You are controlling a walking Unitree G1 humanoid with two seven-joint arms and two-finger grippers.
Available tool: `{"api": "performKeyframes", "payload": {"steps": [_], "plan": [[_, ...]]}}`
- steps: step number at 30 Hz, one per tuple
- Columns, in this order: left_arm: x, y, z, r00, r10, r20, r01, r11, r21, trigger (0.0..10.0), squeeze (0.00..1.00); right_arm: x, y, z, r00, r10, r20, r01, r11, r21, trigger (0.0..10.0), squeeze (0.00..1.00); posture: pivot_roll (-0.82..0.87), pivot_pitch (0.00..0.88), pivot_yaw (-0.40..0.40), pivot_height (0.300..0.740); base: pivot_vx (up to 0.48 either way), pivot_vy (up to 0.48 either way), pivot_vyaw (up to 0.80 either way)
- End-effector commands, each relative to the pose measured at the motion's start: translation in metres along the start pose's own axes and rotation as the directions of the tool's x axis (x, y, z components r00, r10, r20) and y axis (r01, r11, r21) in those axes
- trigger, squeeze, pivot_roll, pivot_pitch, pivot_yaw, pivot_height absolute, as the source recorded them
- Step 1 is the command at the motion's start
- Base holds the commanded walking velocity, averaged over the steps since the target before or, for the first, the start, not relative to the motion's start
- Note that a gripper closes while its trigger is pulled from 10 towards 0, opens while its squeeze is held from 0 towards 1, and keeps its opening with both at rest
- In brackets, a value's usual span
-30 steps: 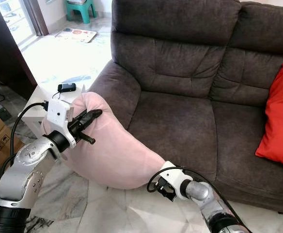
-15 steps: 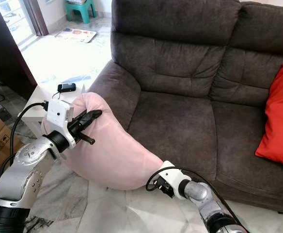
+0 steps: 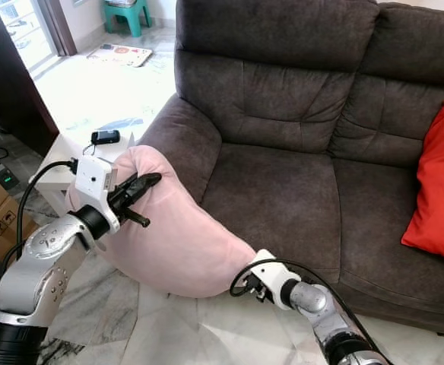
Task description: Move the pillow to the sofa from floor
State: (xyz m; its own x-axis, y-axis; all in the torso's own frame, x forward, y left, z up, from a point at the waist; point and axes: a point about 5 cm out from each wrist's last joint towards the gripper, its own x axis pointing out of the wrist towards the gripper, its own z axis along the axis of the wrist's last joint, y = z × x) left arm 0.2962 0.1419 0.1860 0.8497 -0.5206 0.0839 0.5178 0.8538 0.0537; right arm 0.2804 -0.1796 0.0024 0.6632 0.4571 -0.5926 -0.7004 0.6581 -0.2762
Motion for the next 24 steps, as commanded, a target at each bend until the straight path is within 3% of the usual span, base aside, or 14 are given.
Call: {"api": "performKeyframes", "payload": {"steps": [1,12,15,20,21,22,23,24], "plan": [[0.001,-0.008,0.017,0.995,-0.054,0.08,0.051,0.998,0.045,10.0,0.0,0.002,-0.005,0.013,0.998,-0.016,0.058,0.016,1.0,-0.002,0.0,0.0,0.06,0.036,-0.02,0.74,0.0,0.0,0.0],[-0.002,0.005,-0.01,0.996,0.06,-0.06,-0.052,0.989,0.136,10.0,0.0,0.0,-0.014,0.025,0.992,-0.054,0.114,0.052,0.998,0.017,0.0,0.0,0.05,0.032,-0.015,0.74,0.0,0.0,0.0],[-0.008,0.011,-0.03,0.977,0.169,-0.132,-0.148,0.977,0.156,10.0,0.0,-0.004,-0.028,0.036,0.98,-0.138,0.145,0.132,0.99,0.05,0.0,0.0,0.05,0.032,-0.015,0.74,0.0,0.0,0.0],[-0.014,0.019,-0.039,0.945,0.306,-0.118,-0.288,0.946,0.146,10.0,0.0,-0.009,-0.039,0.046,0.954,-0.242,0.175,0.22,0.966,0.138,0.0,0.0,0.05,0.035,-0.016,0.74,0.0,0.0,0.0],[-0.019,0.024,-0.044,0.92,0.377,-0.106,-0.362,0.922,0.14,10.0,0.0,-0.013,-0.045,0.057,0.916,-0.327,0.234,0.284,0.938,0.198,0.4,0.0,0.04,0.04,-0.017,0.74,0.0,0.0,0.0],[-0.022,0.026,-0.047,0.908,0.407,-0.101,-0.394,0.91,0.131,10.0,0.0,-0.017,-0.048,0.064,0.884,-0.377,0.276,0.315,0.917,0.244,7.4,0.0,0.04,0.04,-0.017,0.74,0.0,0.0,0.0],[-0.023,0.026,-0.049,0.9,0.425,-0.097,-0.413,0.902,0.127,10.0,0.0,-0.02,-0.05,0.069,0.862,-0.409,0.299,0.332,0.902,0.275,10.0,0.0,0.04,0.042,-0.017,0.74,0.0,0.0,0.0],[-0.024,0.025,-0.049,0.895,0.437,-0.084,-0.425,0.896,0.132,10.0,0.0,-0.024,-0.052,0.077,0.821,-0.457,0.342,0.344,0.874,0.342,10.0,0.0,0.04,0.043,-0.017,0.74,0.0,0.0,0.0]]}}
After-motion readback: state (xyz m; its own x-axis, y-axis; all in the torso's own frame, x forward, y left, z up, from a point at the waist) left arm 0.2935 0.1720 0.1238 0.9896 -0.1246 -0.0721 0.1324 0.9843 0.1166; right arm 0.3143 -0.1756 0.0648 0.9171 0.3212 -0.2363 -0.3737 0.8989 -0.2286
